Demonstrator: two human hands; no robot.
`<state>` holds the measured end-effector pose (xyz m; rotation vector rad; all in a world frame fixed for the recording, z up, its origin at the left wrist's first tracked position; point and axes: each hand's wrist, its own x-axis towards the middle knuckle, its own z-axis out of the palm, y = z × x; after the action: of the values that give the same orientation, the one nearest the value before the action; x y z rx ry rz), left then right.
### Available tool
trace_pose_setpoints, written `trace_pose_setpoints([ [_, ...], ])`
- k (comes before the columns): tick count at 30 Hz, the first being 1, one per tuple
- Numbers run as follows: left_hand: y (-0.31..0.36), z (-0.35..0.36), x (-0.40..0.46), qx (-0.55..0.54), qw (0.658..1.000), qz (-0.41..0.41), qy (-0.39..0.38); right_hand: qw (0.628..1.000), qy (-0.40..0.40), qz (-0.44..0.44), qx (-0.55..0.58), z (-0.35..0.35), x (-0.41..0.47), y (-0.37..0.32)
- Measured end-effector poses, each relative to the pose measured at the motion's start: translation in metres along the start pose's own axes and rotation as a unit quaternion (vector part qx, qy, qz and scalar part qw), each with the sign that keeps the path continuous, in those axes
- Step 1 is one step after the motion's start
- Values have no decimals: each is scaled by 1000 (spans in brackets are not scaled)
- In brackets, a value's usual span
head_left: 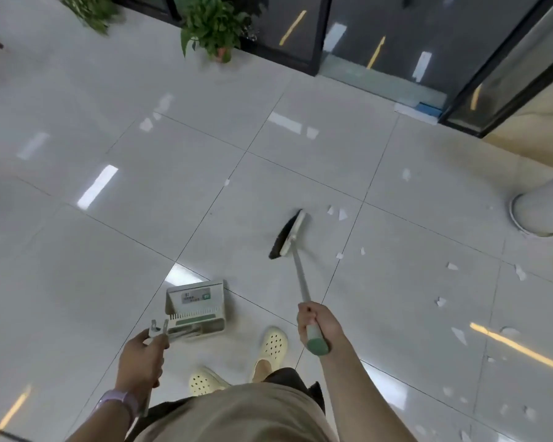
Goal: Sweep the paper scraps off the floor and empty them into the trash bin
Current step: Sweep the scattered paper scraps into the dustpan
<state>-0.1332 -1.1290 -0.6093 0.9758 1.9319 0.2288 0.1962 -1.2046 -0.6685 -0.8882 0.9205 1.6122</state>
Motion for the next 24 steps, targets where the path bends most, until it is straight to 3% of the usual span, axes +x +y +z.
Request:
trace_pose_setpoints([
  [6, 47, 42, 10, 64, 993, 61, -79, 986, 22, -94, 135, -85, -52, -67],
  [13, 92, 78, 12, 106, 977, 118, -139, 942, 238, -225, 68, -107, -80, -60],
  [18, 110, 88, 18, 96, 975, 128, -157, 936, 187, -274, 119, -100, -103, -48],
  [24, 134, 87, 39, 45, 974, 132, -180, 960, 115, -244, 73, -28, -97, -30],
])
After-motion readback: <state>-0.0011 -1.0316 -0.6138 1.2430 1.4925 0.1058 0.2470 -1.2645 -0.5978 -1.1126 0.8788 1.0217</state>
